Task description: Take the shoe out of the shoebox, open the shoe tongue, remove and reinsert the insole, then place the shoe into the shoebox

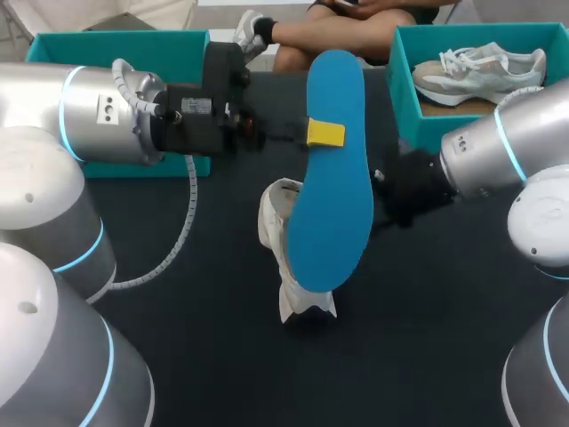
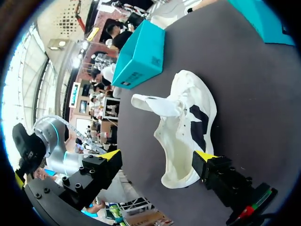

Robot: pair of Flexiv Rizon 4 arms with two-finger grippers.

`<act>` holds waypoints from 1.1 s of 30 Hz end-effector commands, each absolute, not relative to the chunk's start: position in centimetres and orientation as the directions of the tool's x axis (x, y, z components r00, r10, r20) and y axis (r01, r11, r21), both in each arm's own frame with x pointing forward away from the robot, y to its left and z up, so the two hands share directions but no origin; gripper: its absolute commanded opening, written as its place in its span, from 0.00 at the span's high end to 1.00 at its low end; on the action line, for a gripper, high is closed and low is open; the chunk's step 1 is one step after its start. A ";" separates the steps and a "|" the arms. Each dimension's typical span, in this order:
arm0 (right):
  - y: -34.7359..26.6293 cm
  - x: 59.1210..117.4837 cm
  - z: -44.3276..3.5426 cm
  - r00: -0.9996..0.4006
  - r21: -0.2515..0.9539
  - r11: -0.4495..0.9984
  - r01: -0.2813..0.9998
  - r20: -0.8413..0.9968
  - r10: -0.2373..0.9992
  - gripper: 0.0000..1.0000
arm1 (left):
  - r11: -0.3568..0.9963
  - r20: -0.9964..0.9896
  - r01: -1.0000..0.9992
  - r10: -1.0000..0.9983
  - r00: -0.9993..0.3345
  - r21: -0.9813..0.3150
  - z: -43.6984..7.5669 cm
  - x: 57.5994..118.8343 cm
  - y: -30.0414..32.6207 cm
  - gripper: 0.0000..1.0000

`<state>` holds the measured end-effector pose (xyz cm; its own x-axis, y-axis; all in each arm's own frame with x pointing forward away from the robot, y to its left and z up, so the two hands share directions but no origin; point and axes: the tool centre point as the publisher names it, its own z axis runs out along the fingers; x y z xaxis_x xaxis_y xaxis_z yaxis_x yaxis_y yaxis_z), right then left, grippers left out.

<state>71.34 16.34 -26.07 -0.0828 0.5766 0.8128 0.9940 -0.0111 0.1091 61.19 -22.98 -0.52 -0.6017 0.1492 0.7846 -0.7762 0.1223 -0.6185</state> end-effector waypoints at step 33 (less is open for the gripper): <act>14.6 71.7 -18.7 -0.111 0.134 -0.047 0.990 0.935 0.337 0.00 | 0.079 0.536 -0.531 0.069 -0.842 -0.844 -1.2 63.2 -20.1 1.00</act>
<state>71.70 14.36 -18.63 -0.1113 0.3356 0.9354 0.9900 -0.0448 0.1339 62.97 -22.08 -1.46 -0.7335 0.1043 0.6716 -0.6634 0.1046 -0.7409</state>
